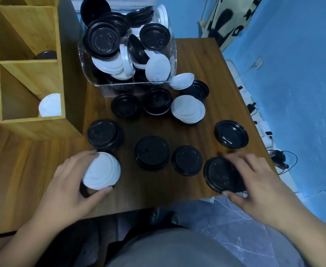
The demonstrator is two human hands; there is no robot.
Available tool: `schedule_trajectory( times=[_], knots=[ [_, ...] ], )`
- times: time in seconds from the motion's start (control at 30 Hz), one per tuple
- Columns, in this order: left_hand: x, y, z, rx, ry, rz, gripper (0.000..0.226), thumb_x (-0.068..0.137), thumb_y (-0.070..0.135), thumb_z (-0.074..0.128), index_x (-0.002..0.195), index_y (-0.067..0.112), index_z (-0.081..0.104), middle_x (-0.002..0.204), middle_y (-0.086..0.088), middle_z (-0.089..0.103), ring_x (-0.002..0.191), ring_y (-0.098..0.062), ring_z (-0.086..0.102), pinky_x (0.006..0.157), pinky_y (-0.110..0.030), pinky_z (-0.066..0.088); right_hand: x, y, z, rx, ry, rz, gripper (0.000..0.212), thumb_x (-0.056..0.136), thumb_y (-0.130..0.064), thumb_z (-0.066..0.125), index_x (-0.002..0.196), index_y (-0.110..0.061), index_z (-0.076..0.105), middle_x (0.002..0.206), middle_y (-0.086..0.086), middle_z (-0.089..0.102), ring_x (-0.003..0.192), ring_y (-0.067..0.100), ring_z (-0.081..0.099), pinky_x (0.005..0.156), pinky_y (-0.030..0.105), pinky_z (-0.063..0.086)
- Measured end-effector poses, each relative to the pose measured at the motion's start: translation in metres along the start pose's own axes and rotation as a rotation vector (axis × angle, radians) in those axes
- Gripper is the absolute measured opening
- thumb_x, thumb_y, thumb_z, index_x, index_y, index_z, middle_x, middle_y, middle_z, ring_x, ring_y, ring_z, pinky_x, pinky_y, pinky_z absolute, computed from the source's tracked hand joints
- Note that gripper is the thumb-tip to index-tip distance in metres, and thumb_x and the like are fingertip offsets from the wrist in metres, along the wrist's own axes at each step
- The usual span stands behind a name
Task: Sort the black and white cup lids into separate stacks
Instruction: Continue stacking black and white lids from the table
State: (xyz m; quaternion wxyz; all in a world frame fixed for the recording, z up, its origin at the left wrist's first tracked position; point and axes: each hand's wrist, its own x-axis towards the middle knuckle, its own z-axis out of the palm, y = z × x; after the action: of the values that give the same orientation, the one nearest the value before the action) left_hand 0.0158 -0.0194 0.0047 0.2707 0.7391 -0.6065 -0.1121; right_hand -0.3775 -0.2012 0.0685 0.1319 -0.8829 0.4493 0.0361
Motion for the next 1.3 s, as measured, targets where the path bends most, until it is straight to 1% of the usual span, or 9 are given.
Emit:
schedule_trajectory(
  times=[0.13, 0.2, 0.3, 0.4, 0.6, 0.8, 0.93, 1.13, 1.3],
  knots=[
    [-0.001, 0.002, 0.001, 0.024, 0.002, 0.010, 0.080, 0.078, 0.061, 0.069, 0.137, 0.010, 0.055, 0.144, -0.003, 0.053, 0.134, -0.023, 0.050, 0.108, -0.052, 0.042, 0.016, 0.030, 0.000, 0.032, -0.235, -0.306, 0.097, 0.078, -0.025, 0.081, 0.156, -0.042, 0.025, 0.165, -0.017, 0.018, 0.151, 0.014, 0.021, 0.114, 0.040, 0.038],
    [-0.001, 0.002, 0.002, 0.029, 0.007, 0.020, 0.079, 0.078, 0.059, 0.070, 0.137, 0.009, 0.055, 0.144, -0.005, 0.053, 0.135, -0.027, 0.051, 0.107, -0.057, 0.043, 0.024, 0.029, 0.002, -0.009, -0.231, -0.286, 0.094, 0.081, -0.045, 0.079, 0.155, -0.045, 0.022, 0.159, -0.018, 0.026, 0.144, 0.013, 0.030, 0.109, 0.038, 0.045],
    [-0.001, 0.002, 0.003, 0.043, 0.024, 0.019, 0.078, 0.079, 0.059, 0.070, 0.136, 0.009, 0.054, 0.143, -0.007, 0.055, 0.134, -0.030, 0.052, 0.105, -0.060, 0.044, 0.026, 0.014, 0.002, -0.175, -0.128, -0.122, 0.099, 0.073, -0.088, 0.050, 0.155, -0.040, 0.023, 0.142, -0.010, 0.042, 0.127, 0.019, 0.045, 0.095, 0.037, 0.051],
    [-0.002, 0.004, 0.003, 0.061, 0.044, 0.004, 0.079, 0.078, 0.061, 0.070, 0.135, 0.008, 0.055, 0.142, -0.006, 0.056, 0.134, -0.028, 0.052, 0.107, -0.057, 0.044, 0.020, 0.012, 0.006, -0.172, -0.041, -0.114, 0.111, 0.068, -0.096, 0.034, 0.158, -0.032, 0.024, 0.145, -0.005, 0.041, 0.130, 0.021, 0.039, 0.099, 0.042, 0.050],
    [-0.002, 0.005, 0.004, 0.028, 0.053, 0.019, 0.078, 0.077, 0.058, 0.072, 0.134, 0.008, 0.055, 0.140, -0.004, 0.056, 0.133, -0.026, 0.053, 0.107, -0.056, 0.044, 0.009, 0.033, 0.018, 0.188, -0.037, -0.282, 0.079, 0.080, -0.047, 0.075, 0.151, -0.031, 0.043, 0.153, -0.011, 0.042, 0.140, 0.010, 0.036, 0.109, 0.041, 0.047],
    [-0.003, 0.001, 0.002, -0.063, 0.054, 0.006, 0.077, 0.075, 0.054, 0.075, 0.137, 0.016, 0.054, 0.139, 0.002, 0.056, 0.132, -0.023, 0.053, 0.105, -0.056, 0.045, 0.003, 0.010, 0.004, 0.413, 0.084, -0.148, 0.085, 0.068, -0.058, 0.082, 0.144, -0.040, 0.046, 0.127, -0.030, 0.046, 0.121, -0.011, 0.047, 0.096, 0.006, 0.038],
    [-0.003, -0.003, -0.001, -0.100, 0.052, -0.003, 0.076, 0.074, 0.055, 0.078, 0.137, 0.022, 0.052, 0.135, 0.009, 0.055, 0.126, -0.018, 0.054, 0.101, -0.052, 0.048, 0.032, -0.051, -0.001, 0.391, 0.066, -0.151, 0.083, 0.072, -0.062, 0.078, 0.145, -0.039, 0.045, 0.125, -0.021, 0.041, 0.114, -0.011, 0.043, 0.091, -0.003, 0.029],
    [-0.002, -0.008, -0.004, -0.133, 0.044, -0.031, 0.077, 0.071, 0.058, 0.080, 0.137, 0.033, 0.049, 0.134, 0.021, 0.052, 0.125, -0.006, 0.051, 0.103, -0.042, 0.046, 0.100, -0.128, 0.005, 0.138, 0.024, -0.272, 0.084, 0.080, -0.064, 0.069, 0.149, -0.027, 0.038, 0.145, -0.014, 0.039, 0.129, 0.010, 0.035, 0.108, 0.024, 0.035],
    [-0.004, -0.012, -0.004, -0.124, 0.040, -0.040, 0.087, 0.067, 0.047, 0.092, 0.141, 0.034, 0.047, 0.139, 0.042, 0.035, 0.127, 0.009, 0.040, 0.104, -0.035, 0.040, 0.114, -0.133, 0.012, 0.040, -0.064, -0.296, 0.086, 0.082, -0.061, 0.068, 0.155, -0.032, 0.032, 0.150, -0.011, 0.041, 0.128, 0.015, 0.040, 0.105, 0.031, 0.042]
  ],
)
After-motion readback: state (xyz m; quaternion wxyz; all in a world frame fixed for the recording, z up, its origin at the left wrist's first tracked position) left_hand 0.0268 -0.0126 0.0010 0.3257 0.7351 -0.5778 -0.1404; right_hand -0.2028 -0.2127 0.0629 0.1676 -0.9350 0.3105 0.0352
